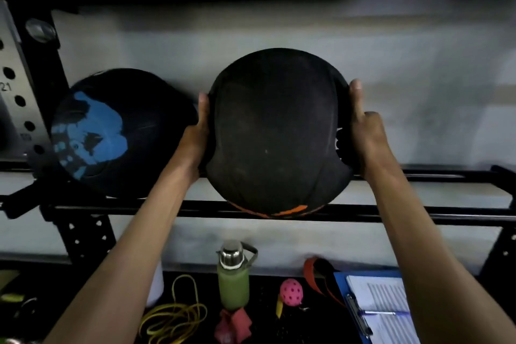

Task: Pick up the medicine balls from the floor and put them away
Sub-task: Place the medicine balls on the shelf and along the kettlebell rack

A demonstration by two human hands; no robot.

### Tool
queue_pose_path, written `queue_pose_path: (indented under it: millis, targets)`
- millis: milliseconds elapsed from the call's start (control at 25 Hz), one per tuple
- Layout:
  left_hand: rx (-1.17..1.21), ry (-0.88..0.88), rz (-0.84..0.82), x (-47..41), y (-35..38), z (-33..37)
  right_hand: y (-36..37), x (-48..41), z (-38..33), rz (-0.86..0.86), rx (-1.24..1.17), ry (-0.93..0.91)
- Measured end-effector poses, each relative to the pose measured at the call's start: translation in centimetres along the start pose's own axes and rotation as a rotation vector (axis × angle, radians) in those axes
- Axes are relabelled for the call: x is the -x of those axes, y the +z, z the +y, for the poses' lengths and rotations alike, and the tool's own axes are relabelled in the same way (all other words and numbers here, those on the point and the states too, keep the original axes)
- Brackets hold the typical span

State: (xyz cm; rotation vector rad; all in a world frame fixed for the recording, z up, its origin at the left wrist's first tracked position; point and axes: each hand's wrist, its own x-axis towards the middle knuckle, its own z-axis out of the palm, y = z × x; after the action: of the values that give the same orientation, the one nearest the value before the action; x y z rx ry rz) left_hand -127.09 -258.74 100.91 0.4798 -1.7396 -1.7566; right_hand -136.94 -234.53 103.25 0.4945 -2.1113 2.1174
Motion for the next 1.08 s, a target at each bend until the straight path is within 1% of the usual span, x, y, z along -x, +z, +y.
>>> queue_pose_path:
  millis: [120, 200, 440, 560, 640, 680, 760, 840, 920, 1000, 1080]
  targets:
    - [0.111, -0.067, 0.009, -1.5, -0.4, -0.6, 0.7, -1.5, -0.5, -0.083, 0.000, 0.041]
    - [0.181, -0.113, -0.011, -2.3, -0.7, -1.0, 1.3, -2.5, -0.4, -0.086, 0.001, 0.053]
    - [0.333, -0.217, -0.081, -3.1, 0.4, -1.4, 2.0, -7.0, 2.8, -0.185, -0.064, 0.140]
    - [0.358, -0.216, -0.106, -3.8, 1.0, -1.7, 1.9, -8.0, 3.8, -0.188, -0.068, 0.153]
    - [0.347, -0.192, -0.090, -4.2, 1.1, -2.1, 2.0, -8.0, 4.1, -0.186, -0.110, 0.147]
    - [0.337, -0.170, -0.049, -4.4, 1.1, -2.3, 1.8, -7.9, 4.1, -0.208, -0.144, 0.146]
    - [0.248, -0.122, 0.083, -4.4, 1.0, -3.0, 1.6, -7.4, 4.3, -0.181, -0.157, 0.145]
    - [0.131, -0.059, 0.226, -3.7, 1.0, -3.7, 1.0, -6.0, 4.2, -0.096, -0.035, 0.144]
    - [0.029, 0.081, 0.330, -2.3, 1.5, -4.7, -0.1, -4.2, 4.7, 0.027, 0.114, 0.078]
    - [-0.103, 0.271, 0.428, 0.2, 1.9, -5.5, -1.5, -1.4, 5.9, 0.136, 0.244, -0.047]
    - [-0.133, 0.462, 0.493, 3.5, 3.1, -7.1, -3.4, 3.0, 8.1, 0.217, 0.321, -0.165]
